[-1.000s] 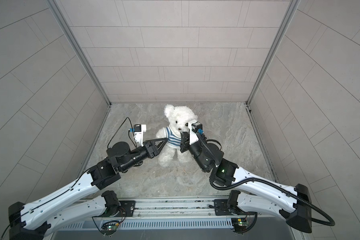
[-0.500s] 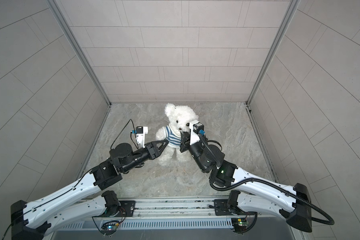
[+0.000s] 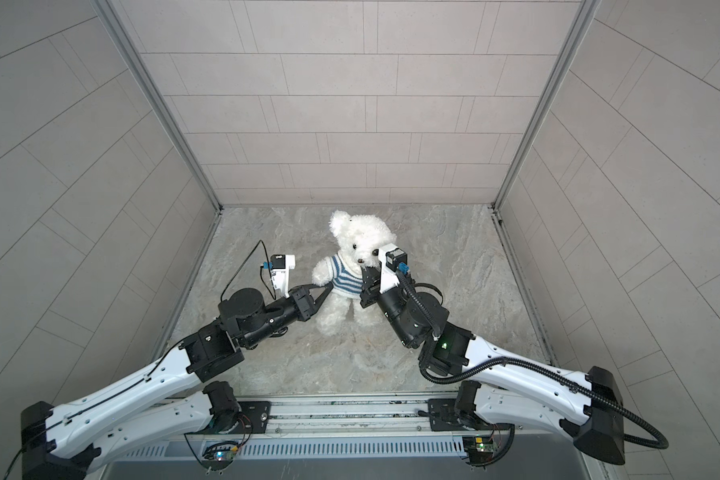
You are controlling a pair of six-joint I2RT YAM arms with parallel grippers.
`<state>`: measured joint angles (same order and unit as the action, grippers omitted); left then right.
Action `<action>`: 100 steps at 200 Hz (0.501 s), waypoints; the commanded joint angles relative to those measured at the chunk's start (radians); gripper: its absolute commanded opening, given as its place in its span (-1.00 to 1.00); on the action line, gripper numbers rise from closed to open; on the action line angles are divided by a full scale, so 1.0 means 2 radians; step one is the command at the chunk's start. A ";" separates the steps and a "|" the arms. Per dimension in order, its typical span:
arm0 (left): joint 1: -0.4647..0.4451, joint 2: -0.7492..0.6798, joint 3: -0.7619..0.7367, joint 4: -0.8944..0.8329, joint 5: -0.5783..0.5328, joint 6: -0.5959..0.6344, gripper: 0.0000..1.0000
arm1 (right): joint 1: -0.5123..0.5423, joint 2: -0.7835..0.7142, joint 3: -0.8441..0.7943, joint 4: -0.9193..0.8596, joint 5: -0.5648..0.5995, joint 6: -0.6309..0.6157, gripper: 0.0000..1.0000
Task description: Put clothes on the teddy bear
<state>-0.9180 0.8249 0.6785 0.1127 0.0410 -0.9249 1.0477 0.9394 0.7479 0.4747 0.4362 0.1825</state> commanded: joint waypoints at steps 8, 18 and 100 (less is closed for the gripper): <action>-0.003 -0.015 -0.024 -0.013 -0.016 0.008 -0.84 | 0.003 -0.021 -0.006 0.051 -0.001 -0.005 -1.00; -0.003 -0.017 -0.031 -0.013 -0.018 0.008 -0.87 | 0.003 -0.022 -0.009 0.063 -0.006 -0.005 -1.00; -0.003 -0.026 -0.035 -0.016 -0.018 0.020 -0.77 | 0.005 -0.022 -0.010 0.076 -0.019 -0.005 -1.00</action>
<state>-0.9234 0.7914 0.6167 0.1074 0.0174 -0.9192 1.0519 0.9234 0.7128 0.5388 0.3958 0.1799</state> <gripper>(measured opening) 0.061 0.141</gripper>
